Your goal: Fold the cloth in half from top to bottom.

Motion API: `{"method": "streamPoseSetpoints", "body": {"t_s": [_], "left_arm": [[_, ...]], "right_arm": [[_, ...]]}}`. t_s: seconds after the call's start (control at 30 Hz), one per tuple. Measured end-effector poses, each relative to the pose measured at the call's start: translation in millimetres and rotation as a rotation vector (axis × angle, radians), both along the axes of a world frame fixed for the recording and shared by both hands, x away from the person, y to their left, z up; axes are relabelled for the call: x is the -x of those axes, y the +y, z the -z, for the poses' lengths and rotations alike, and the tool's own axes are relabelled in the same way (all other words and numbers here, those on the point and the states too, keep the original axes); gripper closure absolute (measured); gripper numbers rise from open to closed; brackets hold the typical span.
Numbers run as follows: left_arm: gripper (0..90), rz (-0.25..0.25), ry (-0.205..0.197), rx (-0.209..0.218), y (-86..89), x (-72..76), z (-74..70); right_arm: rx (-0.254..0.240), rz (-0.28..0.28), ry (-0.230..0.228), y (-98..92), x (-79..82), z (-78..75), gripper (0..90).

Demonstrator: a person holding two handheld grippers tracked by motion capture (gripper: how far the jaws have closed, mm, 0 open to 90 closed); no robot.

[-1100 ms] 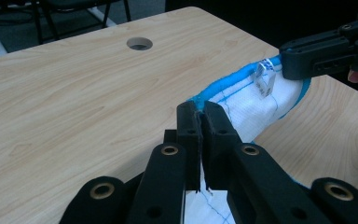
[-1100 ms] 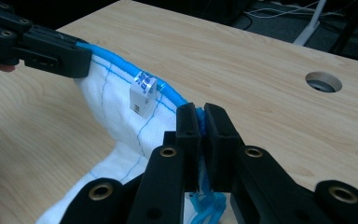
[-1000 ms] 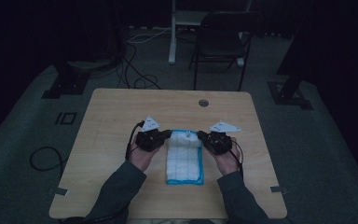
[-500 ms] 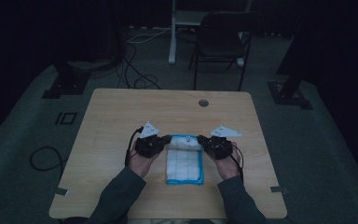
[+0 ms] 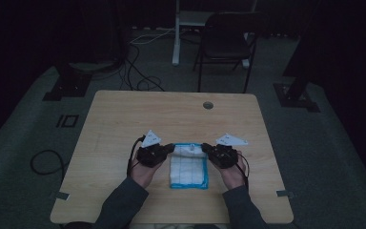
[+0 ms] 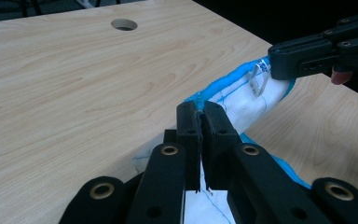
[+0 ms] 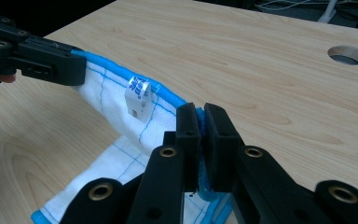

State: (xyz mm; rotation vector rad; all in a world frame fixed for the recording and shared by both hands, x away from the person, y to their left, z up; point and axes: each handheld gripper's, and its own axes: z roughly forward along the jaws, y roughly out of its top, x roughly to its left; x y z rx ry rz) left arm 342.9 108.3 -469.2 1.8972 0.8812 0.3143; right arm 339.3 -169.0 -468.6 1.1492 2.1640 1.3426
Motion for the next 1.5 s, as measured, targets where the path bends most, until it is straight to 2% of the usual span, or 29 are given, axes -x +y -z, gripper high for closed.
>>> {"method": "streamPoseSetpoints", "body": {"t_s": [0.77, 1.5], "left_arm": [[87.2, 0.002, 0.044, 0.025, 0.2, 20.5, 19.3], [87.1, 0.013, 0.076, 0.01, 1.1, 31.0, 35.5]], "right_arm": [[-0.01, -0.02, 0.035, -4.3, 20.1, 16.5, 86.0], [-0.019, -0.019, 0.071, -3.7, 31.8, 32.2, 85.9]]}}
